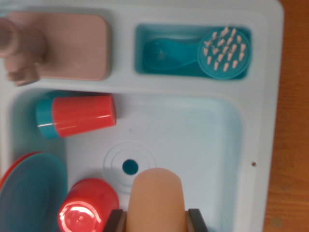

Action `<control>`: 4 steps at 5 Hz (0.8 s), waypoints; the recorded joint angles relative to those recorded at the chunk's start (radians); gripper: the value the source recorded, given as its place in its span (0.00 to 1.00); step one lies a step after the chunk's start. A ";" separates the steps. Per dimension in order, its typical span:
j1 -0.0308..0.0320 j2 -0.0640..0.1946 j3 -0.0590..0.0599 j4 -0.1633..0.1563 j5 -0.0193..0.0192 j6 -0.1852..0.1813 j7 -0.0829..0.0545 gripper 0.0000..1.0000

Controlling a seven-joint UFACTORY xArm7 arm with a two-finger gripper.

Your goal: Pick detergent from the sink

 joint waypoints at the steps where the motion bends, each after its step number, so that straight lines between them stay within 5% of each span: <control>1: 0.0000 0.000 0.000 0.000 0.0000 0.000 0.000 1.00; 4: 0.0008 -0.025 -0.001 0.065 -0.0057 0.089 0.006 1.00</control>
